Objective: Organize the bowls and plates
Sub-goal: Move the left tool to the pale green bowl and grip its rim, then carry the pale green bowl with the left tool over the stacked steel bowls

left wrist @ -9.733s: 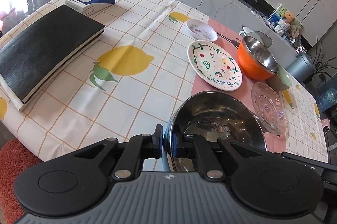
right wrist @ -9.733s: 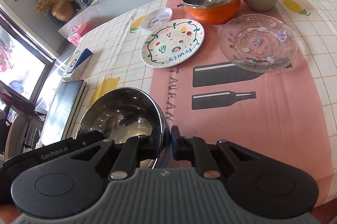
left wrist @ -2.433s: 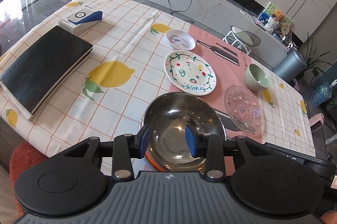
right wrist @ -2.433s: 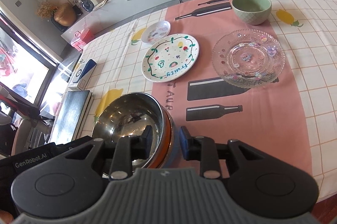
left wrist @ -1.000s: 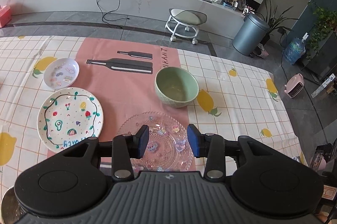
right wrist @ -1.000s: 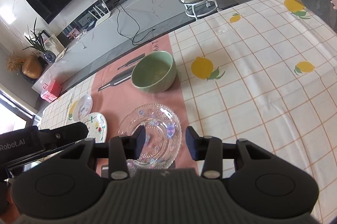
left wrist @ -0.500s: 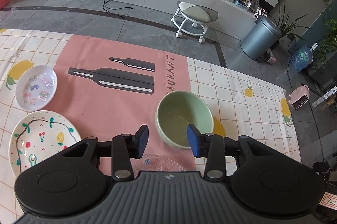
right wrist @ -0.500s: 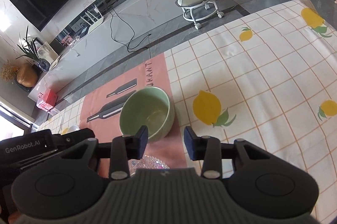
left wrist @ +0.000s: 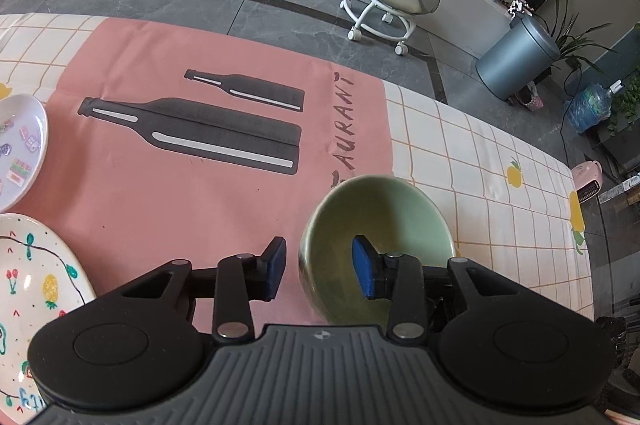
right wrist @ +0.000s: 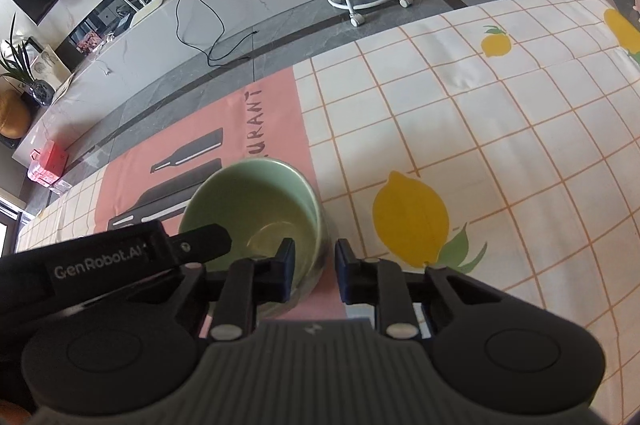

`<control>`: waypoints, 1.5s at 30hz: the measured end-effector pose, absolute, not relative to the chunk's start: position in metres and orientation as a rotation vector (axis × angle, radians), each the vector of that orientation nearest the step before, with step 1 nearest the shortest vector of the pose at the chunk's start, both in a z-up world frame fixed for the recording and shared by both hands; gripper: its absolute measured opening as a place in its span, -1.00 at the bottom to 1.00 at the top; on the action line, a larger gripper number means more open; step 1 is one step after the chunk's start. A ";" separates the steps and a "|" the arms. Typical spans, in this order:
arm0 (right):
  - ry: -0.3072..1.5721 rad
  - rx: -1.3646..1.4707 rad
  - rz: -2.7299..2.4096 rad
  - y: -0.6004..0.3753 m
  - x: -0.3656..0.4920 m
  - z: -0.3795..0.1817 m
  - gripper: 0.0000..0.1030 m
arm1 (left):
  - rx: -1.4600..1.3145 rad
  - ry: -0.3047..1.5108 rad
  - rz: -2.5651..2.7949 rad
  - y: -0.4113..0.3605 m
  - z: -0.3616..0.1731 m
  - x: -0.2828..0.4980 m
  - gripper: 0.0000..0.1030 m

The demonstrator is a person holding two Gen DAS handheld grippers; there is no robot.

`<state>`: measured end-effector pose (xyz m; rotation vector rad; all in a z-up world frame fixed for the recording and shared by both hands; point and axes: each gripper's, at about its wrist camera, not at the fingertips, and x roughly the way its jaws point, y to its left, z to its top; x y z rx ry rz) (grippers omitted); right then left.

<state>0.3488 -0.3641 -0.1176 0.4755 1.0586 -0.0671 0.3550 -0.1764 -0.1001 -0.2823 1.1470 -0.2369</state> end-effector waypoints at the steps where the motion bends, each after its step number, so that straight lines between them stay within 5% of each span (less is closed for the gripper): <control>1: 1.068 0.479 -0.067 -0.363 0.351 -0.121 -0.67 | -0.285 1.155 -0.231 -0.176 -0.104 0.357 -0.31; 5: 1.074 0.490 -0.069 -0.362 0.355 -0.128 -0.67 | -0.277 1.176 -0.232 -0.176 -0.112 0.361 -0.78; 28: 0.967 0.573 -0.023 -0.353 0.278 -0.070 -0.74 | -0.233 1.063 -0.217 -0.161 -0.033 0.277 -0.81; 45: 0.849 0.529 0.190 -0.251 0.128 0.003 -0.74 | -0.361 0.936 -0.106 -0.039 0.029 0.126 -0.80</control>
